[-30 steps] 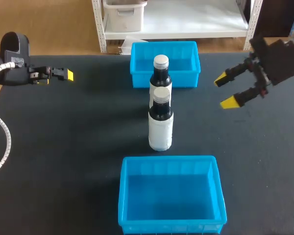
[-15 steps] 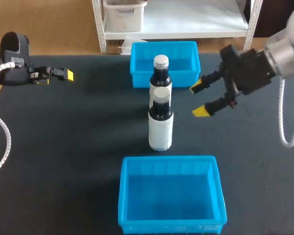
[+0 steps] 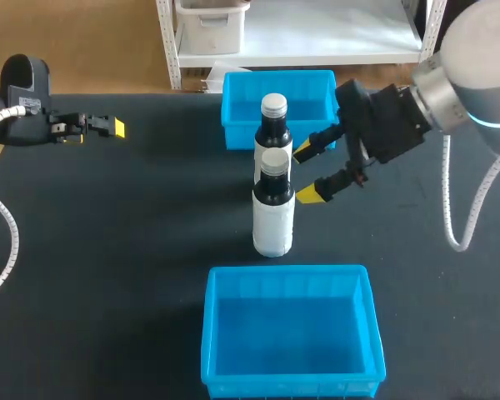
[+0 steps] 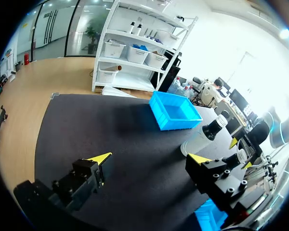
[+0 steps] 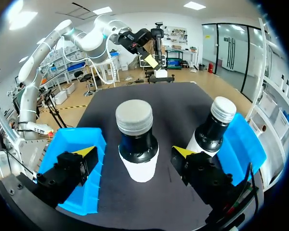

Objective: Pick up the bottle, and place it in the far bin if it is heavy, or in the near bin if it is light.

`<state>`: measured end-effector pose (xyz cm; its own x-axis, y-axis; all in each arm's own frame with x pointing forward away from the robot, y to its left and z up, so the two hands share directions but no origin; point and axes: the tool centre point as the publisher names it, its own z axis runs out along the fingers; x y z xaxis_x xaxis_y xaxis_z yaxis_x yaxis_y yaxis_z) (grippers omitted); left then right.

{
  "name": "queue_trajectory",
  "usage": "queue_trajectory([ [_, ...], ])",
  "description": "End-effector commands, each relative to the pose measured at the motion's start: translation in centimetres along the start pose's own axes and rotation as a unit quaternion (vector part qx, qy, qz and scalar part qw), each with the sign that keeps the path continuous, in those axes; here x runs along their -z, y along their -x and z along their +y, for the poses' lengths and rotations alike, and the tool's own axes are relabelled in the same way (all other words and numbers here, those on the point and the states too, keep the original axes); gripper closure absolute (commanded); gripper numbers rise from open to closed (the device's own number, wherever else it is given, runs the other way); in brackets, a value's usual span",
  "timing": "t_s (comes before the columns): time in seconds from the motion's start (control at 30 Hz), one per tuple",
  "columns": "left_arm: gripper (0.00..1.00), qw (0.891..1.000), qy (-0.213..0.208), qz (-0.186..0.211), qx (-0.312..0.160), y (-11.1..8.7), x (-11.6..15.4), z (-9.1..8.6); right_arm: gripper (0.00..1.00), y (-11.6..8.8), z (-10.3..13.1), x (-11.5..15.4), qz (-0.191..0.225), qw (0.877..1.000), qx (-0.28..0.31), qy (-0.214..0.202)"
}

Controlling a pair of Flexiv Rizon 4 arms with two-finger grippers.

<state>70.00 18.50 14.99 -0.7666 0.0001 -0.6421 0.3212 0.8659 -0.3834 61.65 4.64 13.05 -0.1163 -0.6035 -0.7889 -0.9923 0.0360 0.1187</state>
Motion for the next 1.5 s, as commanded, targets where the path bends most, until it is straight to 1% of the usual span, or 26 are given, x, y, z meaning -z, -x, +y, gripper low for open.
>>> queue_trajectory([
  [0.03,0.00,1.000,0.000,0.000,0.000,0.0,0.0,0.0,0.00,0.2,0.0,-0.9,0.004,1.000,-0.004,-0.004],
  [0.33,0.00,1.000,0.000,0.000,0.000,0.0,0.0,0.0,0.00,0.9,-0.3,-2.5,0.003,1.000,0.000,-0.006],
  [0.53,0.00,1.000,0.000,0.000,0.000,0.0,0.0,0.0,0.00,1.3,-0.4,-3.5,0.004,1.000,0.006,0.000],
  [0.9,0.00,1.000,0.000,0.000,0.000,0.0,0.0,0.0,0.00,1.6,-0.4,-4.5,0.004,1.000,0.004,0.004],
  [0.93,0.00,1.000,0.000,0.000,0.000,0.0,0.0,0.0,0.06,1.6,-0.4,-4.5,0.004,1.000,0.003,0.004],
  [1.03,0.00,1.000,0.000,0.000,0.000,0.0,0.0,0.0,0.08,1.6,-0.5,-4.5,0.004,1.000,0.002,0.003],
  [1.2,0.00,1.000,0.000,0.000,0.000,0.0,0.0,0.0,0.16,1.7,-0.5,-4.4,0.002,1.000,0.003,0.004],
  [1.27,0.00,1.000,0.000,0.000,0.000,0.0,0.0,0.0,0.17,1.7,-0.5,-4.4,0.002,1.000,0.003,0.005],
  [1.4,0.00,1.000,0.000,0.000,0.000,0.0,0.0,0.0,0.32,1.7,-0.5,-4.4,0.000,1.000,0.002,0.005],
  [1.43,0.00,1.000,0.000,0.000,0.000,0.0,0.0,0.0,0.34,1.7,-0.5,-4.3,0.000,1.000,0.002,0.005],
  [1.5,0.00,1.000,0.000,0.000,0.000,0.0,0.0,0.0,0.44,1.7,-0.5,-4.3,-0.001,1.000,0.002,0.004],
])
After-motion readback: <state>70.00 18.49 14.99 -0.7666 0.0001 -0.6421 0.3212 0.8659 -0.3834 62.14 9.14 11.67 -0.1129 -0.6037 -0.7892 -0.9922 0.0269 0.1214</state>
